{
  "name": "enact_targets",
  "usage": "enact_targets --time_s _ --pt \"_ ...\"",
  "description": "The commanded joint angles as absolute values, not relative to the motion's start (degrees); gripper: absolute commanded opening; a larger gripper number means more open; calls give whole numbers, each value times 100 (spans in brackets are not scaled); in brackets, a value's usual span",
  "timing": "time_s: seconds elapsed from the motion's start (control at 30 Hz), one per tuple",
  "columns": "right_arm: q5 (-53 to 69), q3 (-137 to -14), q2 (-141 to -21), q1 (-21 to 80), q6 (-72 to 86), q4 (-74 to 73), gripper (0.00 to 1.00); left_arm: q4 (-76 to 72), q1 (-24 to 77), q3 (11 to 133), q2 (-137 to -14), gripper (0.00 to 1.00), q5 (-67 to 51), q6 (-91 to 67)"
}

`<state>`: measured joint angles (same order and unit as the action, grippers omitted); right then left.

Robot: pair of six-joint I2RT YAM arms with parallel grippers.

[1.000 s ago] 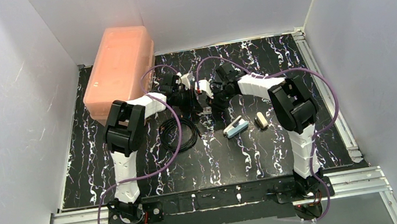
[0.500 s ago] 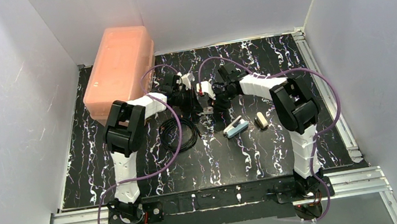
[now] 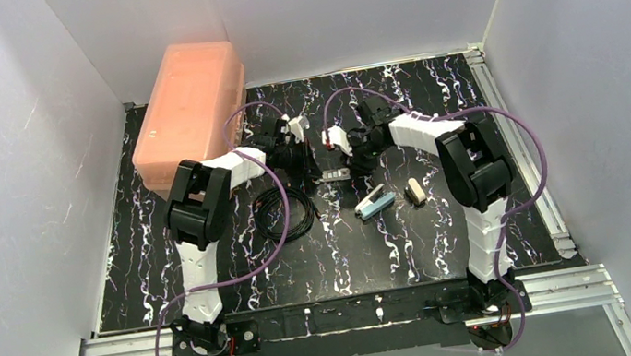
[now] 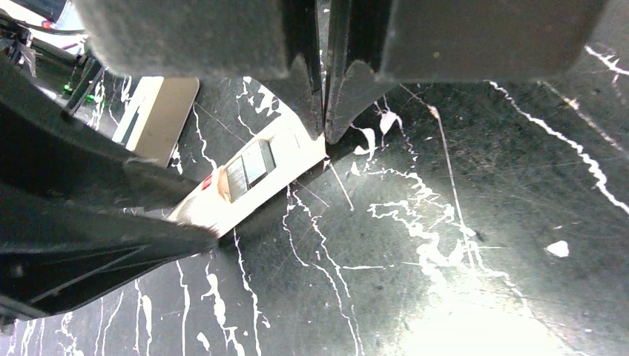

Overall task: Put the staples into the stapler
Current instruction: Open the staple box at the center of the board.

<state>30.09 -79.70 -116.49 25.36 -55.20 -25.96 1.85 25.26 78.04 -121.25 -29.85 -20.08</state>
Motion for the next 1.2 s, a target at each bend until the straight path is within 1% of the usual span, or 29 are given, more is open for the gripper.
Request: enact_targets --time_s 0.0,0.13,0.3,0.37,0.5,0.7,0.8,0.87,1.0,1.17 --pt "2269 -7804 -11637 2243 -5786 -3432 37 921 2401 7545 -12089 0 -2134 -1682" --pt "2234 -7800 -11626 2164 -5850 -3514 39 923 2400 7510 -12055 0 -2087 -1660" --pt "2198 -7800 -11604 2068 -5906 -3602 43 948 2391 7497 -11998 0 -2049 -1602" --pt "2204 -7805 -11580 2049 -5879 -3609 49 975 2385 7518 -11985 0 -2073 -1593" --pt "2322 -7804 -11484 2056 -5585 -3514 63 1001 2382 7559 -11963 1 -2131 -1608" --pt "2329 -7695 -11169 2049 -4814 -3052 76 1041 2382 7556 -11886 42 -2136 -1727" --pt "2278 -7706 -10983 2054 -4379 -2905 81 1078 2382 7532 -11797 55 -2121 -1762" --pt "2181 -7720 -10849 2050 -4117 -2811 82 1123 2386 7540 -11719 61 -2103 -1728" --pt "2118 -7723 -10473 1993 -3841 -2865 83 1198 2382 7605 -11548 65 -2142 -1641" --pt "2396 -7487 -9911 1911 -4398 -3655 85 1205 2386 7627 -11142 69 -2694 -1334"
